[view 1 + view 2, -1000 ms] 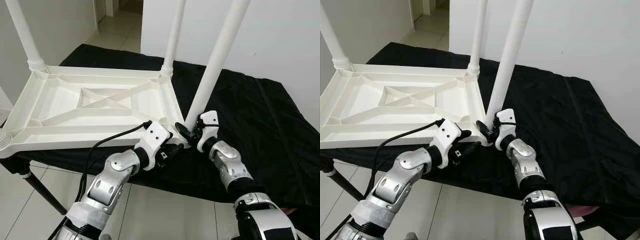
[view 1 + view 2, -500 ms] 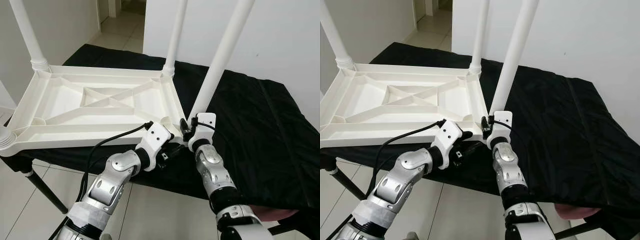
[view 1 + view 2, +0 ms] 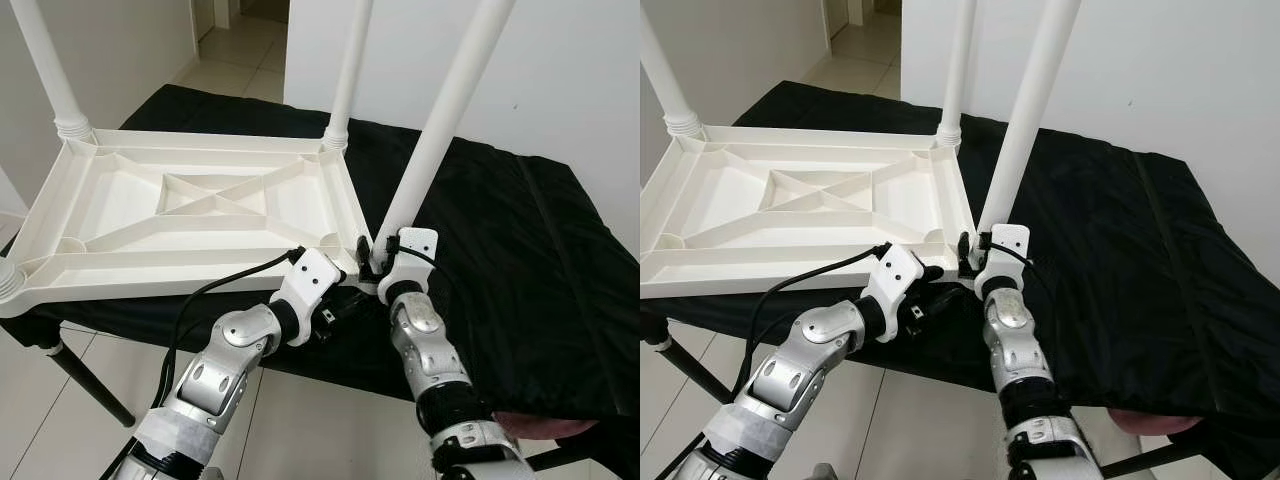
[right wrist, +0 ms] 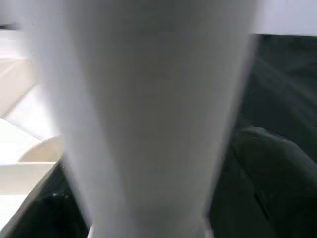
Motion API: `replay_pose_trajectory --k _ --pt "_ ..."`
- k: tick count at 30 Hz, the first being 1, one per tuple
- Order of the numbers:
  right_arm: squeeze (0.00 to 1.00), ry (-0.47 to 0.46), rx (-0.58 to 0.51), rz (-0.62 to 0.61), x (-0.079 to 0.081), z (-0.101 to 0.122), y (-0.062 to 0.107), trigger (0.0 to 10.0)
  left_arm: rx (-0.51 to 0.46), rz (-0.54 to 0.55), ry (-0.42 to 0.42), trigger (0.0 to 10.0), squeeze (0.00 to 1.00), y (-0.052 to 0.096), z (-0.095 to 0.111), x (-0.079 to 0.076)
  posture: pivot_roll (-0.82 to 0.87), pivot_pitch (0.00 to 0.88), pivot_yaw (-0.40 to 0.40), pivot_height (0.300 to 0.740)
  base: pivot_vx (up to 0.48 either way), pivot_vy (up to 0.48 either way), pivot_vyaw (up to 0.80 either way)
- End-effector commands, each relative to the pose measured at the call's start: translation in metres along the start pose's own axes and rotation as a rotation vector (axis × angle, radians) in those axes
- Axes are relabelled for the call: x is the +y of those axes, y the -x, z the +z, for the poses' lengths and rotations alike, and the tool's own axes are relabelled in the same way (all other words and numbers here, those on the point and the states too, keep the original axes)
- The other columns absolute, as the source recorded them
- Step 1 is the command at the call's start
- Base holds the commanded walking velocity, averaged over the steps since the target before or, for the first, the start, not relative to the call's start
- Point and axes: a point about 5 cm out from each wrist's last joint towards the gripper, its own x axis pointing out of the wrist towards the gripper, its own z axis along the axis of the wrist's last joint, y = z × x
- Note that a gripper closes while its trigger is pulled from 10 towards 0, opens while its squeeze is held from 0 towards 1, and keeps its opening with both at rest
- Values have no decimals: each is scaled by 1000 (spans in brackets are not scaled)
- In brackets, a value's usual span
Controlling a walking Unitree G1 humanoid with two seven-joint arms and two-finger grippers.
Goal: Building children table
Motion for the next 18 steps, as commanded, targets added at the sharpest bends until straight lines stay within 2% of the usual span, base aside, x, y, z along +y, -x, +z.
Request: replay_pose_trajectory --k 1,4,5,6,8,9,11,18 --pt "1000 7 14 20 -7 -1 -1 10000 -1 8 -2 10000 0 -1 0 -3 -7 0 -95 740 0 0 0" --pt "1000 15 12 27 -9 -1 -1 10000 -1 7 -1 10000 0 -1 0 -3 -7 0 -95 740 0 0 0" --pt "0 35 6 87 -13 1 -2 10000 -1 5 -2 10000 0 -1 0 -3 -13 0 -92 740 0 0 0" --pt "0 35 6 87 -13 1 -2 10000 -1 5 -2 10000 0 -1 0 -3 -13 0 -92 740 0 0 0" --pt "0 69 22 258 -19 1 -2 10000 -1 1 -2 10000 0 -1 1 -3 -15 0 -88 740 0 0 0" --pt "0 69 22 258 -19 1 -2 10000 -1 1 -2 10000 0 -1 1 -3 -15 0 -88 740 0 0 0" --pt "0 127 36 363 -24 1 -5 10000 1 -7 -9 10000 0 -2 1 -2 -17 0 -80 740 0 0 0" --pt "0 170 54 460 -22 3 -15 10000 2 -5 -11 10000 0 -1 2 1 -21 0 -66 740 0 0 0"
